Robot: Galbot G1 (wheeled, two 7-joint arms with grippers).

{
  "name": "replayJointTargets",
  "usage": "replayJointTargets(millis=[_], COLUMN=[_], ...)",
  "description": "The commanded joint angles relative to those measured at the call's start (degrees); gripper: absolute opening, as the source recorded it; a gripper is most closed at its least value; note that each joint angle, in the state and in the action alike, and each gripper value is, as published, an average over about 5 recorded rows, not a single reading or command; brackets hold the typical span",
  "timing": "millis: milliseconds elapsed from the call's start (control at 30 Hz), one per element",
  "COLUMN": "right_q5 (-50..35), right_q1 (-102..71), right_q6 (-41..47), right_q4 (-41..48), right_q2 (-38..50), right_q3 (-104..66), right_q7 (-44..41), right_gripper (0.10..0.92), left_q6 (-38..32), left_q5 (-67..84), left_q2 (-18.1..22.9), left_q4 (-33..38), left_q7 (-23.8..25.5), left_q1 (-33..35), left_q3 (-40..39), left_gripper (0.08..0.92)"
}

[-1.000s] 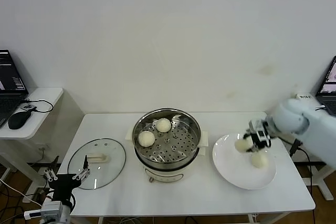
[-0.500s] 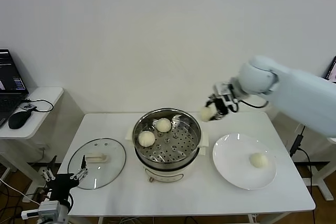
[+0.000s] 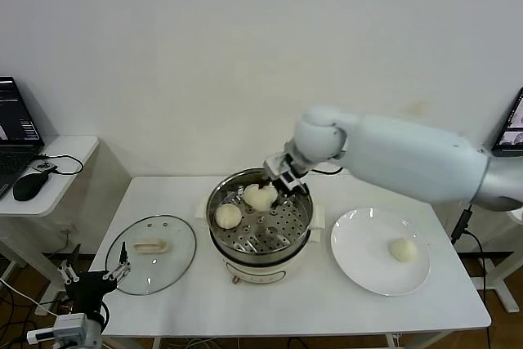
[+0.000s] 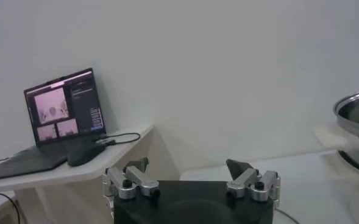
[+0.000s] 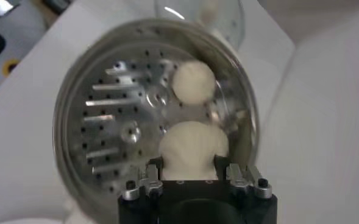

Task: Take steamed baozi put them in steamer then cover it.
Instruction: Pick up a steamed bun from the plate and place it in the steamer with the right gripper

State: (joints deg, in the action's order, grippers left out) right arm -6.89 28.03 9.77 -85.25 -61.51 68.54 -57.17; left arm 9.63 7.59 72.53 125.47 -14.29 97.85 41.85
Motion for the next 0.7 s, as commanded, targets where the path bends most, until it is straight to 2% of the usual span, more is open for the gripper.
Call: replayJointTargets(millis=[33, 233, 700], right_q5=[5.3, 9.9, 9.5], right_q1=[-1.7, -1.6, -1.5], right_q6=[-10.0, -14.4, -16.9], right_q4=[1.4, 1.1, -1.2], right_q2=[-4.6, -4.4, -3.6], right_q3=[3.7, 4.6, 5.2], right_q7=[0.8, 0.7, -0.1], right_gripper=[0.543, 0.551, 0.565], left_q6=[0.0, -0.1, -0.2], left_q5=[0.0, 0.1, 0.3], left_q2=[0.2, 0.4, 0.6], left_q4=[0.0, -0.1, -0.4], left_q7=[0.0, -0.1, -0.2], left_q1=[0.0, 0.0, 0.1], left_q3=[0.2, 0.5, 0.6], left_gripper=[0.823, 0.823, 0.823])
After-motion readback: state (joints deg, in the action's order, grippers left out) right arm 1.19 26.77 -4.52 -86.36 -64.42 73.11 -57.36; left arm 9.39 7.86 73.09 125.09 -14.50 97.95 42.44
